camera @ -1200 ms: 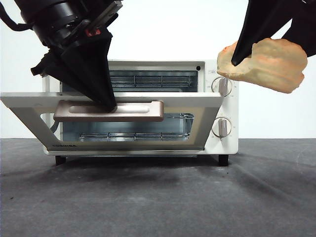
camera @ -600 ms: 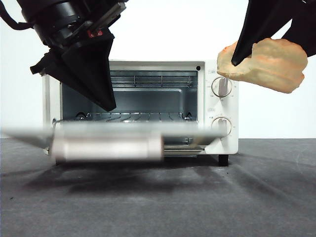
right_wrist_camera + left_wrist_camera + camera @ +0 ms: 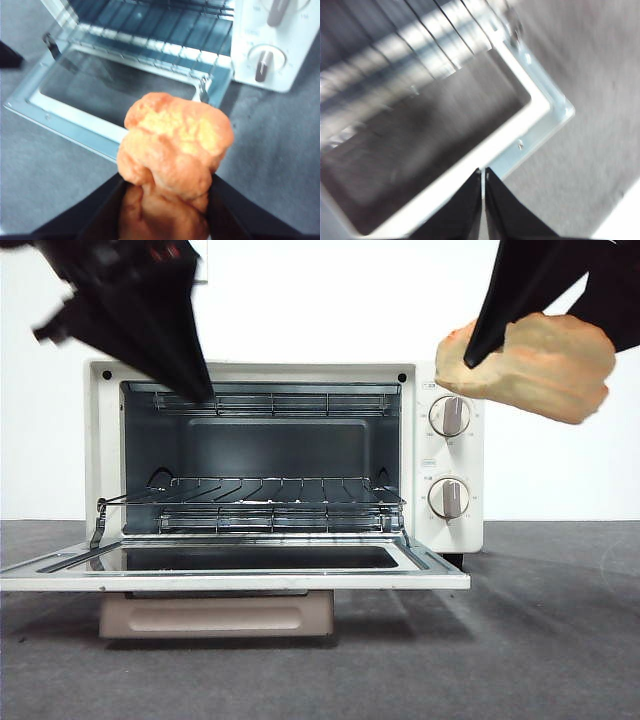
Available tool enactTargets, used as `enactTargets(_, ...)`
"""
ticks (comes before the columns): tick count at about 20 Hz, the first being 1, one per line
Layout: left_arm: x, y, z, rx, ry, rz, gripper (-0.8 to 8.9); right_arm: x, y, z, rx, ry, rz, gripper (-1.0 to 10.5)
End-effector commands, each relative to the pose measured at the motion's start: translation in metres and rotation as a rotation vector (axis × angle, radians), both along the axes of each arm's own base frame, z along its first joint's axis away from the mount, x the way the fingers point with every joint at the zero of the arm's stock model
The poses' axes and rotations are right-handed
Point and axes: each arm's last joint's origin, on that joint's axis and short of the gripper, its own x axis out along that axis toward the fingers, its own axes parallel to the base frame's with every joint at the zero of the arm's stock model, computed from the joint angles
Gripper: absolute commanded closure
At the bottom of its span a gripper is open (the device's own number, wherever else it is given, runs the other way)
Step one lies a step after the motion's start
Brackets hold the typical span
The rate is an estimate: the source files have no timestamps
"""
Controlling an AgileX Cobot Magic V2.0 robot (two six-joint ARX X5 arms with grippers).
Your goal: The left arm flap open the oven, the right arm pick bread and place it into oven, the left arm flap close the oven
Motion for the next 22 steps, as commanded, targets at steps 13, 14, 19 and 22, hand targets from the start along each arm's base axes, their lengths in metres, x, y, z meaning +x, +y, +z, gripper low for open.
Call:
enactTargets(13,-0.076,0.081,0.0,-0.057,-0.107,0.16,7.98,0.072,0.082,-0.002,0.044,0.076,0.064,7.4)
enactTargets(14,-0.081,0.083,0.002,-0.063,-0.119,0.16,7.98,0.081,0.092,-0.004,0.033,0.087,0.062,7.4)
enactTargets(19,-0.092,0.089,0.009,-0.092,-0.166,0.161,7.98,0.116,0.126,-0.017,-0.01,0.075,0.01,7.4)
enactTargets(22,-0.094,0.09,0.009,-0.093,-0.17,0.16,7.98,0.13,0.137,-0.023,-0.002,0.036,-0.045,7.4)
